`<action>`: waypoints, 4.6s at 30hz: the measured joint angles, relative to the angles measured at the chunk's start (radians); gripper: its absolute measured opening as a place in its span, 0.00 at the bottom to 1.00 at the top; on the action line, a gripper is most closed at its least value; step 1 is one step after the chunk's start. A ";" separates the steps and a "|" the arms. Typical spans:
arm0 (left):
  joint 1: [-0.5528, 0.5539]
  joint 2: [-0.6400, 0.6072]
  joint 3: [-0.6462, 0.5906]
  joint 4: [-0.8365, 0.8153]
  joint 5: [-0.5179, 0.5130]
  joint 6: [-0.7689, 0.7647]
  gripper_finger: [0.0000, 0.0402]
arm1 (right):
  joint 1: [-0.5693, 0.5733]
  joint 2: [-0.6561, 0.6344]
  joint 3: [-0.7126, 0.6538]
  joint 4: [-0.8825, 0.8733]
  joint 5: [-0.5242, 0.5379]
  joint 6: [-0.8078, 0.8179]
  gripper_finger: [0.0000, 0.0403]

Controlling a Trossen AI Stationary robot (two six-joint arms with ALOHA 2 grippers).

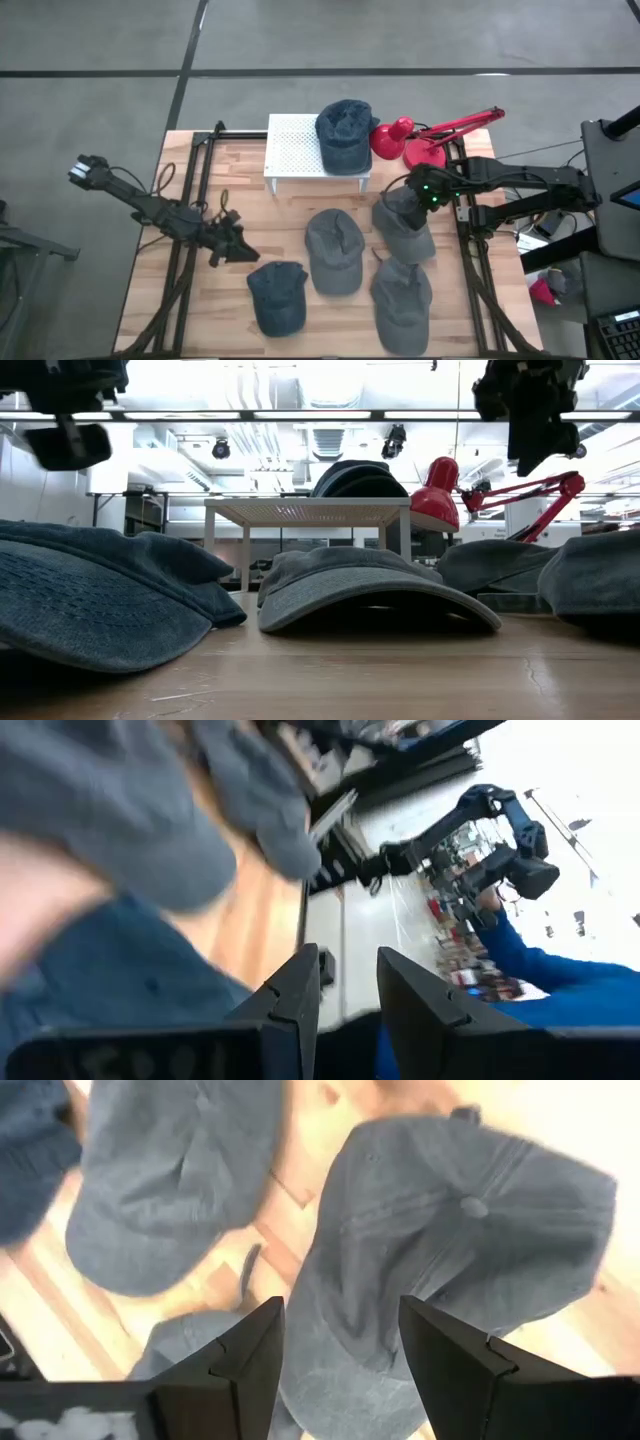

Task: Pick & Place hat
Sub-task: Stack the blue cap on top of the blue cap on the shelf

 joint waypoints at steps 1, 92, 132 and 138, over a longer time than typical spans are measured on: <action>-0.012 0.027 0.011 0.002 0.001 -0.041 0.24 | 0.000 -0.016 0.000 0.000 0.007 -0.001 0.48; -0.018 1.029 0.578 -0.643 0.110 -0.707 0.38 | 0.000 -0.119 -0.002 0.183 0.054 -0.220 0.48; 0.000 0.746 1.033 -0.937 -0.519 -0.173 0.00 | 0.003 -0.048 -0.003 0.719 -0.269 -0.366 0.41; 0.046 0.746 1.036 -0.929 -0.544 -0.099 0.00 | 0.038 -0.001 -0.002 0.842 -0.277 -0.424 0.50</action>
